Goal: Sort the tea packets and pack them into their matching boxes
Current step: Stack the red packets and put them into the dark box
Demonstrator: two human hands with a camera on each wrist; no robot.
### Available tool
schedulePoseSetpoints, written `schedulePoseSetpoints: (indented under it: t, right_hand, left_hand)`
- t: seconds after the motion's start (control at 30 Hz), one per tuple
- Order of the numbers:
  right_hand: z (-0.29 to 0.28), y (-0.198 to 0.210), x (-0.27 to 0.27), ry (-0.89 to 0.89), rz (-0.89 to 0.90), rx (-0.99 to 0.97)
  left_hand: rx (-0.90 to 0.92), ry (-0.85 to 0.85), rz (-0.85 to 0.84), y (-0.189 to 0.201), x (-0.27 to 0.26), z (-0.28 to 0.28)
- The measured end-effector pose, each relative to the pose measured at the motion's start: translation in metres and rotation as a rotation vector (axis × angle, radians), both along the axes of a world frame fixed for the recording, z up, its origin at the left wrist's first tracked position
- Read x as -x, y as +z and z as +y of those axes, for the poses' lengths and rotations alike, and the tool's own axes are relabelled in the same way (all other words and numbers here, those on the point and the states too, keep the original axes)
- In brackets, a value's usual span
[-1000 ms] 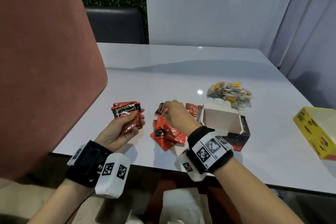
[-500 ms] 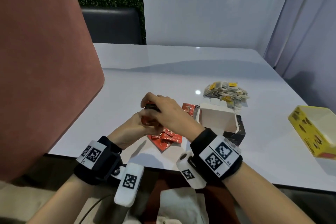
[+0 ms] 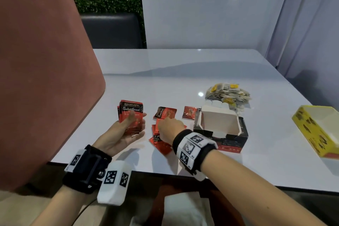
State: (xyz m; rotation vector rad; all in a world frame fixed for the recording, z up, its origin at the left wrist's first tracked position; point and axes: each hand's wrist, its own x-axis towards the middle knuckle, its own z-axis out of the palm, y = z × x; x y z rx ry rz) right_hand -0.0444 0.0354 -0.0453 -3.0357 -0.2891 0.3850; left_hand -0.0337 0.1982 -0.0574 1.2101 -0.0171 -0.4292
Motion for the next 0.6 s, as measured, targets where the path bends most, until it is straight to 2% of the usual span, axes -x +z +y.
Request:
schedulePoseSetpoints:
  t: [0.2,0.37,0.43,0.5,0.6]
  right_hand:
    - [-0.007,0.011,0.004,0.043,-0.161,-0.025]
    - [-0.030,0.052,0.008,0.049,-0.486,-0.064]
    - [-0.041,0.071,0.008,0.078,-0.478,-0.226]
    - [-0.041,0.081,0.006,0.132,-0.386,-0.394]
    - [-0.032,0.077,0.000,0.181,-0.311,-0.508]
  left_hand:
    - [0.028,-0.006,0.068,-0.004,-0.002,0.003]
    - [0.079,-0.005,0.129,0.002,-0.003,0.003]
    - [0.084,-0.031,0.137,0.003,-0.001,-0.002]
    - [0.103,-0.099,0.161,0.005,0.005,-0.013]
    - [0.183,-0.263,0.207,0.009,0.019,-0.035]
